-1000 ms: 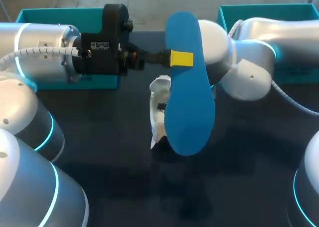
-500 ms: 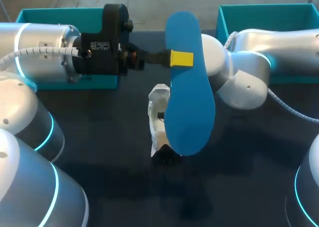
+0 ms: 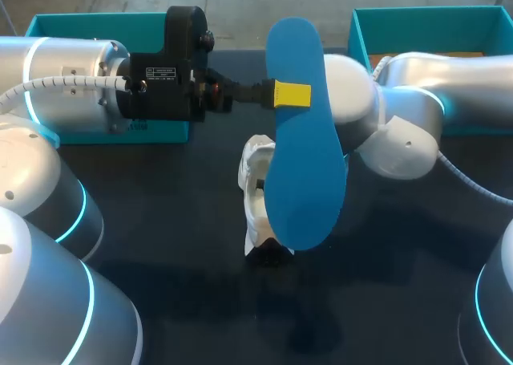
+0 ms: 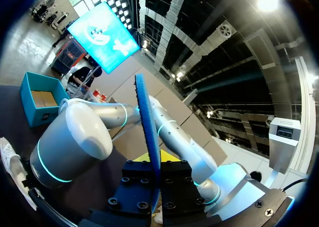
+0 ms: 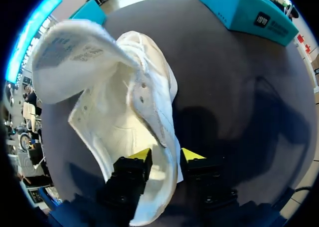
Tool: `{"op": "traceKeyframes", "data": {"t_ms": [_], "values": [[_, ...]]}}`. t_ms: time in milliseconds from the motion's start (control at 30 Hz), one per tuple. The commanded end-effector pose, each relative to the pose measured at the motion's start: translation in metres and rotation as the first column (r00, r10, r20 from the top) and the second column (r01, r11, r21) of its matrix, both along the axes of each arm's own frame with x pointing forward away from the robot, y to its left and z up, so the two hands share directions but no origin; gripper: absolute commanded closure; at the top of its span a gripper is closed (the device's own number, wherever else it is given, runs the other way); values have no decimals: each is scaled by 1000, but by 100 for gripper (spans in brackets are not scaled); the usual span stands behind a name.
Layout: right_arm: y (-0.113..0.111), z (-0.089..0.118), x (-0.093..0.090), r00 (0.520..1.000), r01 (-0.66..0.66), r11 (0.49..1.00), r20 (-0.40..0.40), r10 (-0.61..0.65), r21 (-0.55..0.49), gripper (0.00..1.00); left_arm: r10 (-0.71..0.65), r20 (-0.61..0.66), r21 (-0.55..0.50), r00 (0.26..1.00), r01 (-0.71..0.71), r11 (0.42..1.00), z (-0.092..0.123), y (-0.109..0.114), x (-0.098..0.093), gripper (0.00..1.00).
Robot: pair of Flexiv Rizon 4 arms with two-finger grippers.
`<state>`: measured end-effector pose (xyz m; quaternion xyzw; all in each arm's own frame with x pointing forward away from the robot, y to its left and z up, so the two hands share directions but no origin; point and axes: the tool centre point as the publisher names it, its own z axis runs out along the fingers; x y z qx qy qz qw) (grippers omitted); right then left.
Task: Take the shoe out of the shoebox, open the shoe tongue, remove and reinsert the insole, then place the shoe into the shoebox
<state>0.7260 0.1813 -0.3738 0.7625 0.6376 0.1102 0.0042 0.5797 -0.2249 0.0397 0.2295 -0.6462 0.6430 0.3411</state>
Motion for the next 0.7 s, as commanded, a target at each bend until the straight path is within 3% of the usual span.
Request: {"op": "traceKeyframes", "data": {"t_ms": [33, 200, 700], "values": [[-7, 29, -8, 990, 50, 999, 131, -51, 15, 0, 1, 0, -2, 1000, -1, 1000, -1, 0, -1, 100], [-11, 58, -5, 984, 49, 988, 160, -73, 148, 0, 1, 0, -2, 1000, -1, 1000, -1, 0, -1, 100], [-11, 58, -5, 984, 49, 988, 160, -73, 148, 0, 1, 0, -2, 1000, -1, 1000, -1, 0, -1, 100]]}}
